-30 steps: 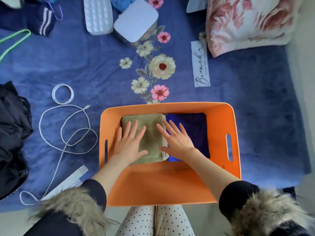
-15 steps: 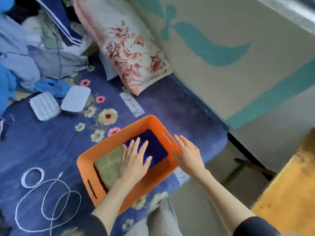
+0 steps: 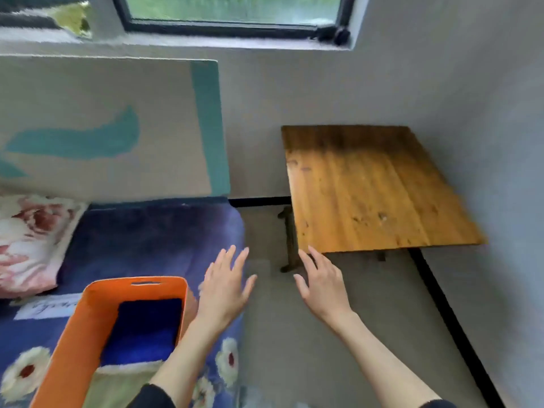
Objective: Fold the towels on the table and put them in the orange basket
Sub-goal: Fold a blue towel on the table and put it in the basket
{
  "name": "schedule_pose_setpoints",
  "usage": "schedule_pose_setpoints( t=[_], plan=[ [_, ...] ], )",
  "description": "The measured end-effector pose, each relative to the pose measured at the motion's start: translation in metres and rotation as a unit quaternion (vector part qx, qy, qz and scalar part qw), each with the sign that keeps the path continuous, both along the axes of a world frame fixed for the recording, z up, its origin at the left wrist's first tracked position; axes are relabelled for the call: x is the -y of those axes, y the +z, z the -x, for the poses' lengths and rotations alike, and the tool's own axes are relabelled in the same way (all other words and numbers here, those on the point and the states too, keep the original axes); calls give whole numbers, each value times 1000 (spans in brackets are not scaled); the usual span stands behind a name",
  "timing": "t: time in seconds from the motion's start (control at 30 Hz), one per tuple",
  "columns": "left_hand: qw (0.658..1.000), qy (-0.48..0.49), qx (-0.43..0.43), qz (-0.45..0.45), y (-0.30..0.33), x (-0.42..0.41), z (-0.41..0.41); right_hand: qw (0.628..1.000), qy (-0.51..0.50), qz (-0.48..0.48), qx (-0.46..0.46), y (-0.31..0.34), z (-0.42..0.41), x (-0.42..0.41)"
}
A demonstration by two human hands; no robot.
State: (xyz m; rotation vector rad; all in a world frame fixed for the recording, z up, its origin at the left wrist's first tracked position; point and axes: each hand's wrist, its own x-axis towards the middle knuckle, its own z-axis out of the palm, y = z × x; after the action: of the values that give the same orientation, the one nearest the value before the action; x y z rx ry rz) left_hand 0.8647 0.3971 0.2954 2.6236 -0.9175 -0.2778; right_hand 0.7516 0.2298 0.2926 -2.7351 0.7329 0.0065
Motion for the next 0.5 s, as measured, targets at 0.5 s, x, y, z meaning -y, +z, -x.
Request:
schedule_pose_setpoints(
  t=[0.5],
  plan=[
    [909, -410, 25, 68, 41, 208, 287, 897, -438, 60, 20, 49, 405, 62]
  ],
)
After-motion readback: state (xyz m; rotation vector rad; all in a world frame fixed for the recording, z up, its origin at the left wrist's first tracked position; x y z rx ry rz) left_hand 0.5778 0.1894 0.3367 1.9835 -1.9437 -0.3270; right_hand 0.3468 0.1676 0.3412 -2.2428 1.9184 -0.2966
